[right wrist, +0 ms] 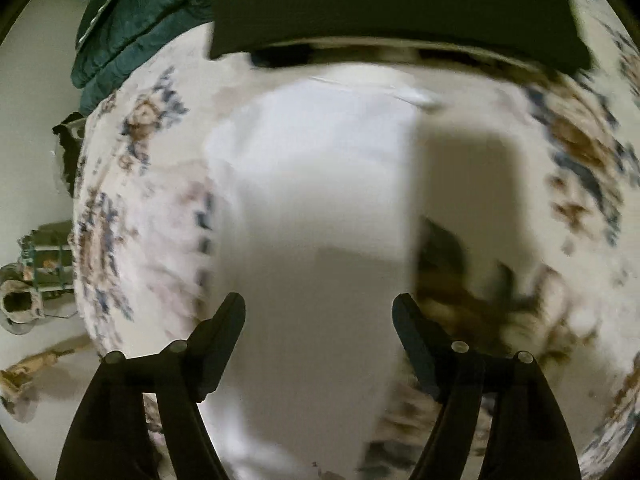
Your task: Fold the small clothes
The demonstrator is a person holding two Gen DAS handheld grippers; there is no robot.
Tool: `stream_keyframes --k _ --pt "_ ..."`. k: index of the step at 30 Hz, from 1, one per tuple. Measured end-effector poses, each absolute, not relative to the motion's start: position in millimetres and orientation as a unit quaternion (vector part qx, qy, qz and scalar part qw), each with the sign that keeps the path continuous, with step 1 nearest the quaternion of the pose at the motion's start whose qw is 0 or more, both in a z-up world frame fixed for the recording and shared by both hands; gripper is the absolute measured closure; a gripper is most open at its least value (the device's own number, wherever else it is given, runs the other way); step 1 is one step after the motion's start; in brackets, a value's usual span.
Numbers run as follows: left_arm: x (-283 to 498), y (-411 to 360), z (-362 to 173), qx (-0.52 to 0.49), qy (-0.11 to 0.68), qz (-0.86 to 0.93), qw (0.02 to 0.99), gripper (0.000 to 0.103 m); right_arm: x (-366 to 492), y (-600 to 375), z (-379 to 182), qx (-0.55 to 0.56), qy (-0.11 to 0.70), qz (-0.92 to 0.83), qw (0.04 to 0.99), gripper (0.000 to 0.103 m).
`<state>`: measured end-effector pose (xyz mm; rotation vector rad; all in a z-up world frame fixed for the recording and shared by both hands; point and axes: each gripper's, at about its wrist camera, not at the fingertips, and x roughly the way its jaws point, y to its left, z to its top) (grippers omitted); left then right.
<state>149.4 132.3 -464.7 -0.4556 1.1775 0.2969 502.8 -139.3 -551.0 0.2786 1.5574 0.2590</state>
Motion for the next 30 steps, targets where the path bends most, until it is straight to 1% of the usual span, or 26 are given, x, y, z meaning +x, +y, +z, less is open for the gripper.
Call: stream_keyframes --k 2,3,4,5,6,7,9,11,15,18,24,28,29,30 --pt "194.3 122.9 -454.3 -0.183 0.530 0.128 0.818 0.028 490.3 -158.4 -560.2 0.125 0.697 0.104 0.698 0.025" --pt "215.1 115.8 -450.8 -0.175 0.521 0.121 0.827 0.022 486.3 -166.0 -563.8 0.131 0.695 0.102 0.700 0.025" --pt "227.0 116.4 -447.6 -0.171 0.516 0.114 0.832 0.013 483.8 -174.0 -566.3 0.140 0.692 0.104 0.700 0.025" --pt "248.5 111.6 -445.8 -0.165 0.509 0.106 0.838 0.008 482.7 -179.6 -568.0 0.150 0.689 0.106 0.701 0.025" --pt "276.8 102.9 -446.1 -0.157 0.503 0.096 0.845 0.005 483.4 -182.1 -569.8 0.157 0.686 0.107 0.703 0.023" --pt "294.4 95.6 -448.3 -0.153 0.503 0.089 0.846 0.002 485.7 -186.8 -571.0 0.166 0.681 0.107 0.706 0.020" --pt "348.1 80.4 -459.1 -0.147 0.508 0.057 0.847 0.001 495.0 -190.1 -572.5 0.178 0.672 0.107 0.711 0.020" --pt "384.9 73.3 -471.3 -0.146 0.516 0.033 0.843 0.001 511.9 -191.1 -575.9 0.193 0.663 0.106 0.715 0.020" --pt "474.6 65.6 -514.2 -0.159 0.547 -0.047 0.820 0.001 554.7 -194.3 -590.1 0.237 0.652 0.102 0.713 0.020" --pt "521.4 59.7 -546.1 -0.163 0.575 -0.105 0.795 0.001 585.9 -197.2 -606.8 0.268 0.647 0.096 0.707 0.020" --pt "558.4 36.4 -571.8 -0.108 0.577 -0.210 0.782 0.001 626.8 -202.8 -647.6 0.308 0.650 0.096 0.689 0.020" --pt "564.7 35.5 -572.4 -0.128 0.564 -0.229 0.783 0.002 637.1 -202.1 -654.5 0.325 0.635 0.122 0.691 0.020" --pt "564.3 35.6 -570.6 -0.136 0.559 -0.237 0.783 0.007 638.3 -201.1 -654.2 0.328 0.633 0.130 0.690 0.022" --pt "565.1 34.5 -570.3 -0.136 0.557 -0.243 0.782 0.015 639.6 -199.9 -654.3 0.330 0.632 0.136 0.688 0.026"
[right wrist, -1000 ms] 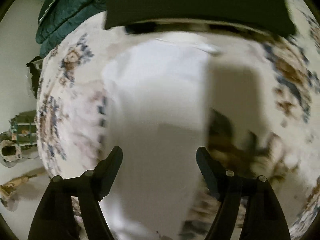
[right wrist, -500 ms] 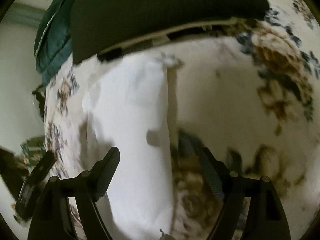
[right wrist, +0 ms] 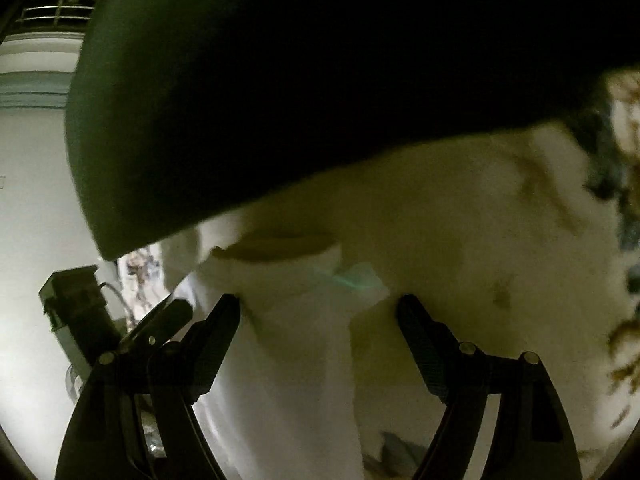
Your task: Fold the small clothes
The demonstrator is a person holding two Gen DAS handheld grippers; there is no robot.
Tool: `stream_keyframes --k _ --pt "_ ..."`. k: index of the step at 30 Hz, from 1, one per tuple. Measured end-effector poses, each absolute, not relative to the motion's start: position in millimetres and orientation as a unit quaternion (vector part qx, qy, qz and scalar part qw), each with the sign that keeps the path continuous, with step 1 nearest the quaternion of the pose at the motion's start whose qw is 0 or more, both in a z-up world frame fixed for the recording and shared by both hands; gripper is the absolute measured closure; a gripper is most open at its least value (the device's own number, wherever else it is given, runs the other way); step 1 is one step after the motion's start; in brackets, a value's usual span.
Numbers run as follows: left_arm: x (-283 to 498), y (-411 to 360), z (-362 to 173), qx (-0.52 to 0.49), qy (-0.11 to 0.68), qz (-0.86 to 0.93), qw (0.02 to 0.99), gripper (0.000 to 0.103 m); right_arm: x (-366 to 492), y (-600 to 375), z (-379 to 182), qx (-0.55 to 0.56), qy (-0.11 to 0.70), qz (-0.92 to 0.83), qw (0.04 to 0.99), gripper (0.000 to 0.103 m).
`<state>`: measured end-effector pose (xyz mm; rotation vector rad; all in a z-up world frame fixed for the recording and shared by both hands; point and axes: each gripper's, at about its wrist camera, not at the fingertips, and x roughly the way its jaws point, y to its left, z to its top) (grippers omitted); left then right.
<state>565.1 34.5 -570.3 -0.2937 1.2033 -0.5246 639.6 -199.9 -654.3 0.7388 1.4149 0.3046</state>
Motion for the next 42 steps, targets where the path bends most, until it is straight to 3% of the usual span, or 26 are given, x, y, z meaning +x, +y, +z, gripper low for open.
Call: stream_keyframes --k 2,3,5,7,9,12,19,27,31,35,36,40,42 --pt "564.6 28.2 -569.8 -0.122 0.562 -0.256 0.777 0.071 642.4 -198.6 -655.6 0.338 0.632 0.146 0.682 0.034" --pt "563.3 23.3 -570.7 -0.111 0.570 -0.262 0.771 0.082 643.8 -198.0 -656.2 0.340 0.632 0.149 0.680 0.042" --pt "561.6 18.4 -569.7 -0.100 0.572 -0.265 0.770 0.092 646.1 -195.5 -656.2 0.342 0.633 0.154 0.677 0.056" --pt "561.5 17.2 -566.4 -0.099 0.568 -0.264 0.773 0.097 646.2 -191.1 -652.2 0.332 0.631 0.151 0.684 0.082" --pt "557.9 19.5 -555.5 -0.100 0.558 -0.263 0.781 0.098 641.4 -187.3 -645.8 0.318 0.627 0.149 0.695 0.092" --pt "549.6 23.7 -532.9 -0.098 0.539 -0.266 0.793 0.098 635.4 -180.8 -629.8 0.300 0.615 0.155 0.713 0.098" --pt "524.0 44.8 -486.9 -0.096 0.500 -0.271 0.817 0.098 608.9 -172.3 -570.0 0.271 0.578 0.188 0.747 0.098" --pt "437.7 62.4 -432.2 -0.120 0.471 -0.256 0.836 0.098 518.3 -172.4 -498.0 0.234 0.544 0.229 0.773 0.099" --pt "395.0 72.5 -433.0 -0.136 0.484 -0.238 0.831 0.097 461.1 -173.0 -484.9 0.241 0.549 0.241 0.763 0.099" --pt "415.0 83.3 -461.0 -0.177 0.500 -0.199 0.824 0.096 448.1 -183.1 -508.8 0.233 0.587 0.192 0.751 0.098" --pt "428.8 85.0 -466.4 -0.173 0.505 -0.184 0.825 0.096 451.5 -184.4 -515.0 0.228 0.596 0.179 0.749 0.094" --pt "462.6 100.2 -479.8 -0.208 0.525 -0.163 0.809 0.092 479.2 -186.9 -531.3 0.214 0.599 0.145 0.758 0.057" --pt "474.1 107.1 -483.8 -0.224 0.521 -0.161 0.808 0.077 496.9 -184.6 -538.5 0.219 0.604 0.142 0.753 0.055"
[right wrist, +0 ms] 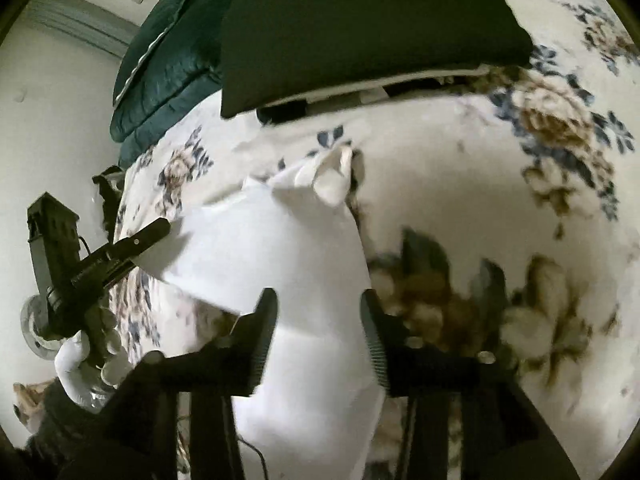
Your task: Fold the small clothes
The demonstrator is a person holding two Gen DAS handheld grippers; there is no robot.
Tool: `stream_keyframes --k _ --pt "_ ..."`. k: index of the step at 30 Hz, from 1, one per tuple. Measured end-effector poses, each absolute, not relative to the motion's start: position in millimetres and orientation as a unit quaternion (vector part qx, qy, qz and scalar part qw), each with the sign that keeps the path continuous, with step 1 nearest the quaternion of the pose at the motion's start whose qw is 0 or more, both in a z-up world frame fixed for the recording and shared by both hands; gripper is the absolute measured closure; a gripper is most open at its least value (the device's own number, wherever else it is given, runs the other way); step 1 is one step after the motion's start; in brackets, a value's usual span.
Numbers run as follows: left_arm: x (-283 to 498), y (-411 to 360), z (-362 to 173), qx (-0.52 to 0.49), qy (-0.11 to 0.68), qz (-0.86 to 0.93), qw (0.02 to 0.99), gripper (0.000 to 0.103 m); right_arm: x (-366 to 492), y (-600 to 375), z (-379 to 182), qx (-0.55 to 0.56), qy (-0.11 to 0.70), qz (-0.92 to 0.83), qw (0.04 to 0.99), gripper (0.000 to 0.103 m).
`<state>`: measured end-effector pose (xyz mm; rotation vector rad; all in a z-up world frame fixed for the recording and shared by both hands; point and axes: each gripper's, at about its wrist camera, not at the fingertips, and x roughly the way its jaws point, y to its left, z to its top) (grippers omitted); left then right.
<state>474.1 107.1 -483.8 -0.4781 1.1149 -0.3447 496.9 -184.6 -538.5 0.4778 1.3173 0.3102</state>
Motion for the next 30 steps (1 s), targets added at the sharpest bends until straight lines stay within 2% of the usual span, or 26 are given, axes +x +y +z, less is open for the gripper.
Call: stream_keyframes --k 2,3,10,11,12,13,18,20,21,22,23,24,26,27,28,30 --pt "477.1 110.1 -488.4 -0.229 0.521 -0.165 0.805 0.049 522.1 -177.2 -547.7 0.219 0.608 0.139 0.750 0.055" --pt "478.3 111.8 -492.1 -0.234 0.522 -0.166 0.803 0.045 532.1 -172.7 -552.7 0.215 0.613 0.137 0.748 0.055" --pt "477.0 111.5 -524.4 -0.226 0.557 -0.174 0.780 0.044 575.5 -134.1 -584.9 0.187 0.652 0.161 0.717 0.055" --pt "476.6 108.8 -528.3 -0.222 0.559 -0.180 0.778 0.044 574.9 -129.2 -585.1 0.174 0.650 0.165 0.721 0.058" --pt "476.6 106.5 -530.2 -0.220 0.560 -0.185 0.777 0.044 573.8 -126.3 -583.5 0.166 0.644 0.167 0.728 0.083" --pt "477.5 104.0 -531.9 -0.216 0.561 -0.190 0.776 0.044 573.0 -125.5 -581.1 0.157 0.639 0.160 0.736 0.103" --pt "489.0 94.6 -527.6 -0.210 0.553 -0.205 0.780 0.044 571.9 -155.1 -559.7 0.229 0.597 0.120 0.759 0.103" --pt "491.5 93.6 -524.7 -0.205 0.548 -0.205 0.785 0.044 576.6 -155.9 -557.4 0.249 0.603 0.132 0.746 0.098" --pt "492.2 92.9 -523.4 -0.200 0.547 -0.203 0.787 0.044 580.9 -151.1 -562.4 0.256 0.618 0.143 0.729 0.075" --pt "492.7 92.7 -522.6 -0.198 0.545 -0.202 0.789 0.044 583.7 -145.6 -567.7 0.259 0.627 0.151 0.719 0.042" --pt "492.7 92.8 -521.7 -0.196 0.544 -0.200 0.791 0.044 585.4 -138.4 -572.9 0.252 0.634 0.158 0.714 0.035" --pt "492.5 92.8 -520.6 -0.194 0.544 -0.197 0.792 0.044 587.8 -126.6 -580.6 0.229 0.648 0.164 0.708 0.036" --pt "492.0 93.7 -518.7 -0.196 0.542 -0.196 0.793 0.044 587.3 -106.5 -592.2 0.181 0.666 0.173 0.702 0.053" --pt "491.3 94.7 -516.8 -0.197 0.540 -0.196 0.794 0.044 586.5 -100.7 -594.9 0.161 0.669 0.170 0.705 0.087" --pt "490.9 95.6 -515.1 -0.195 0.539 -0.195 0.796 0.044 584.7 -100.4 -594.1 0.152 0.663 0.154 0.716 0.097" --pt "490.8 98.1 -511.2 -0.192 0.533 -0.194 0.801 0.044 582.8 -115.9 -582.4 0.176 0.635 0.123 0.742 0.099"
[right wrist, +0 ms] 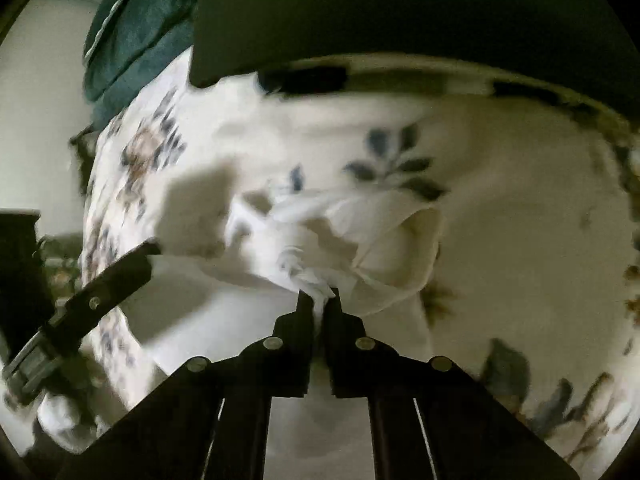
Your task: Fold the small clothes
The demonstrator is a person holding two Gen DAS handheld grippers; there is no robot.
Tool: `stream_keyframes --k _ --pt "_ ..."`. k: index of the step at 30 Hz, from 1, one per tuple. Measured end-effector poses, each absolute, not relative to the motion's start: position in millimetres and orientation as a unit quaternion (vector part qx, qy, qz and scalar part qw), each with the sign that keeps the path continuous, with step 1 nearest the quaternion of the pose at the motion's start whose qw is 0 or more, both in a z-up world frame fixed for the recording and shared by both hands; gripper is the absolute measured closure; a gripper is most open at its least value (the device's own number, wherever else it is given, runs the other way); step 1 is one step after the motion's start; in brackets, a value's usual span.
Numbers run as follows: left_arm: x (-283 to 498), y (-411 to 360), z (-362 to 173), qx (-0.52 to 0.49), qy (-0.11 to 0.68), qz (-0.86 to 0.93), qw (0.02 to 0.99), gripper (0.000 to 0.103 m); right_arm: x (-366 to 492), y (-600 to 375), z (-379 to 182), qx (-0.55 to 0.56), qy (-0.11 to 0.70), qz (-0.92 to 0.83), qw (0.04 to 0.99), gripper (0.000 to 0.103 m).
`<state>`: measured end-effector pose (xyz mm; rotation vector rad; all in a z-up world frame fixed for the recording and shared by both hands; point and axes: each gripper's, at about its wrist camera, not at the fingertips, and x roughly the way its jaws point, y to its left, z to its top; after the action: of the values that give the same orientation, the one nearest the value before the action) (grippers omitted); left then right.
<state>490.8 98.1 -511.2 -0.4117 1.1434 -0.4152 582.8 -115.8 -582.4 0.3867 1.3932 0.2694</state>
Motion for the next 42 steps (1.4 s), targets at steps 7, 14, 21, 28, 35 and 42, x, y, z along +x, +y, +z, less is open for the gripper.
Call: stream_keyframes --k 7,14,21,28,35,42 --pt "513.6 83.9 -525.7 -0.191 0.549 -0.201 0.788 0.044 597.6 -192.4 -588.7 0.264 0.611 0.009 0.746 0.100" --pt "540.9 56.4 -561.7 -0.172 0.601 -0.204 0.753 0.044 607.3 -200.4 -609.4 0.270 0.626 0.007 0.731 0.066" --pt "532.1 89.4 -576.2 -0.338 0.582 -0.243 0.698 0.043 609.2 -211.0 -634.6 0.321 0.634 0.081 0.699 0.038" --pt "546.4 26.9 -582.9 -0.232 0.602 -0.278 0.712 0.095 624.4 -201.2 -668.3 0.371 0.640 0.140 0.659 0.037" --pt "531.8 16.0 -545.9 -0.164 0.569 -0.287 0.753 0.096 624.8 -186.9 -639.9 0.326 0.621 0.164 0.694 0.097" --pt "500.3 31.3 -488.3 -0.171 0.523 -0.294 0.782 0.095 592.4 -167.6 -574.9 0.305 0.579 0.194 0.731 0.098"
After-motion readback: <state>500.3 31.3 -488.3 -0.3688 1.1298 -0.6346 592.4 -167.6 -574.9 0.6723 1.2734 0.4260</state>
